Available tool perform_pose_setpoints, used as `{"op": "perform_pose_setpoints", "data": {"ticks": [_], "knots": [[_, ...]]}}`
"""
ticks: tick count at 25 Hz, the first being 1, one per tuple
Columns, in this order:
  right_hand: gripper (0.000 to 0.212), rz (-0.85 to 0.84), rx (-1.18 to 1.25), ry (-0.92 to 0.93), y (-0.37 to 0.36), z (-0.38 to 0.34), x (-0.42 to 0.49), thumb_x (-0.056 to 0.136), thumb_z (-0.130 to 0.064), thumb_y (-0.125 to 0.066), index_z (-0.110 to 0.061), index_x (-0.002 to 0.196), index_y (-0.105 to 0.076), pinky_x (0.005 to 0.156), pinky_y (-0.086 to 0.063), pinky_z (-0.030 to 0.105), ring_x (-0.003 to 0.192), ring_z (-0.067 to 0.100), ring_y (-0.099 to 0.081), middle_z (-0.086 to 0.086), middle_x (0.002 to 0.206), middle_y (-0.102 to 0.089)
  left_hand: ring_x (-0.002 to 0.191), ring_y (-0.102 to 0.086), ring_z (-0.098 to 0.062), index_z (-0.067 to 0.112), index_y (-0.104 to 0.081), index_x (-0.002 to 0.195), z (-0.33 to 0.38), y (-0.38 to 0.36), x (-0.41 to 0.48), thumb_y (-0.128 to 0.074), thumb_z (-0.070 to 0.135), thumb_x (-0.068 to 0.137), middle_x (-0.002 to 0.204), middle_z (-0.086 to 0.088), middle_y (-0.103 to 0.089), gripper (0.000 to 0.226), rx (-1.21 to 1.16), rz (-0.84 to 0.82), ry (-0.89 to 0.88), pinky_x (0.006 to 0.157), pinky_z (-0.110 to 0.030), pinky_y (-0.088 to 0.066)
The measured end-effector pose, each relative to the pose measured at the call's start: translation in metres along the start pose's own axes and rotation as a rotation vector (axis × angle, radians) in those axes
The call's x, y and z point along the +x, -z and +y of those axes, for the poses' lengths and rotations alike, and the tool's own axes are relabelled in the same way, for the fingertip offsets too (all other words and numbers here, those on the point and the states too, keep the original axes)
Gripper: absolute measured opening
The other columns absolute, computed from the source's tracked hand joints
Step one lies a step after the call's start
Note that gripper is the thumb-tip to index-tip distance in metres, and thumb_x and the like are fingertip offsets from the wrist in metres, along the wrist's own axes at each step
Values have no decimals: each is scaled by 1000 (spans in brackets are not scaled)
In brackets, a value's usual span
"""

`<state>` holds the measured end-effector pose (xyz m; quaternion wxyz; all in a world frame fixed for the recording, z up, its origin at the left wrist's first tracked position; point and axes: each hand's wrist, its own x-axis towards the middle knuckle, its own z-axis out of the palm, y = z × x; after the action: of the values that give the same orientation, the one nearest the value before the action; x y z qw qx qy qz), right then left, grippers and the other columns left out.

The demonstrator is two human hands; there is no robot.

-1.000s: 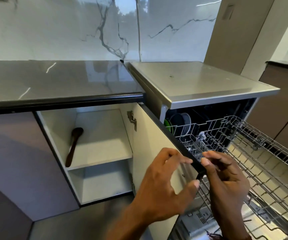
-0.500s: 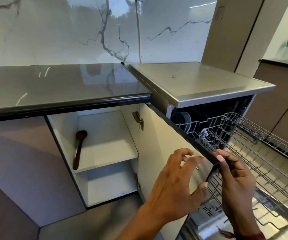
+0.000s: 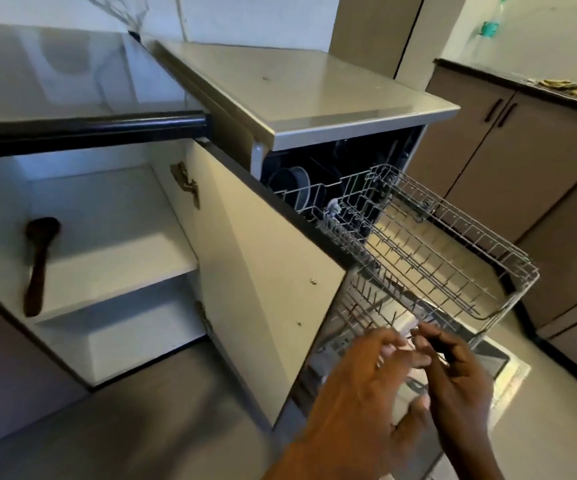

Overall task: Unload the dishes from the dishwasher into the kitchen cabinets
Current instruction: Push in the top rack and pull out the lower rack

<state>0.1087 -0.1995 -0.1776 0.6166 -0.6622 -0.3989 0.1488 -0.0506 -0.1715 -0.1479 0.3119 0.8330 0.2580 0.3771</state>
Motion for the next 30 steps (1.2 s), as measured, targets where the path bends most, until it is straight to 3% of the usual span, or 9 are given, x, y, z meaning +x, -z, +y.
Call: {"op": "perform_pose_setpoints", "data": {"ticks": [4, 7, 10, 15, 18, 20, 22, 27, 30], "knots": [[26, -9, -262, 101, 70, 46, 55, 89, -11, -64, -35, 95, -69, 72, -48, 6, 94, -3, -62, -20, 101, -67, 131, -22, 1, 43, -29, 137, 12, -64, 41, -48, 42, 93, 140, 20, -19, 48, 50, -134, 81, 101, -27, -32], [22, -33, -460, 183, 113, 93, 88, 88, -26, -65, -25, 109, -70, 90, -51, 24, 111, 6, -59, -12, 118, -64, 142, -11, -17, 33, -18, 145, 14, -110, 71, -50, 37, 95, 153, 5, -9, 59, 217, -322, 83, 114, -40, -19], [35, -127, -474, 240, 129, 133, 99, 85, -28, -70, -15, 118, -67, 103, -41, 24, 130, -7, -39, -1, 136, -54, 147, -7, -30, 28, -12, 149, 15, -147, 81, -44, 36, 99, 160, -6, -5, 59, 415, -446, 62, 111, -50, 5], [48, -193, -547, 323, 124, 168, 103, 85, -38, -61, -18, 129, -57, 104, -32, 47, 146, 16, -23, -7, 154, -32, 133, -45, -30, 21, -42, 139, -4, -178, 73, -9, 36, 104, 150, -9, -41, 50, 577, -744, 291, 97, -61, -41], [48, -151, -538, 292, 115, 176, 99, 91, -27, -63, -24, 136, -47, 102, -31, 47, 148, 15, -17, -17, 158, -20, 132, -47, -30, 15, -47, 136, -9, -182, 67, -8, 35, 103, 146, -12, -45, 56, 576, -700, 250, 98, -63, -37], [48, -135, -529, 298, 110, 175, 99, 93, -33, -52, -24, 139, -44, 100, -32, 45, 148, 16, -15, -10, 160, -20, 147, -11, -34, 7, -21, 150, -7, -179, 69, -32, 37, 100, 160, -16, -8, 59, 678, -661, 87, 107, -71, -4], [53, -130, -514, 283, 107, 177, 97, 93, -37, -40, -18, 142, -44, 100, -31, 42, 148, 19, -14, -6, 160, -19, 147, 16, -30, 10, 4, 152, -5, -176, 73, -46, 36, 97, 159, -9, 21, 78, 626, -726, 162, 105, -70, 15], [60, -102, -396, 339, 97, 181, 100, 97, -57, -33, -20, 144, -39, 110, -27, 25, 148, 11, -13, -6, 160, -18, 143, 26, -31, 13, 16, 151, -6, -194, 65, -43, 49, 96, 156, -5, 30, 89, 817, -552, 181, 103, -70, 18], [51, -101, -377, 360, 85, 183, 105, 97, -41, -45, -18, 142, -44, 108, -22, 9, 145, 1, -11, -4, 157, -18, 145, 22, -31, 13, 9, 152, -4, -205, 59, -43, 50, 93, 159, -7, 22, 87, 877, -361, 287, 101, -72, 18]]}}
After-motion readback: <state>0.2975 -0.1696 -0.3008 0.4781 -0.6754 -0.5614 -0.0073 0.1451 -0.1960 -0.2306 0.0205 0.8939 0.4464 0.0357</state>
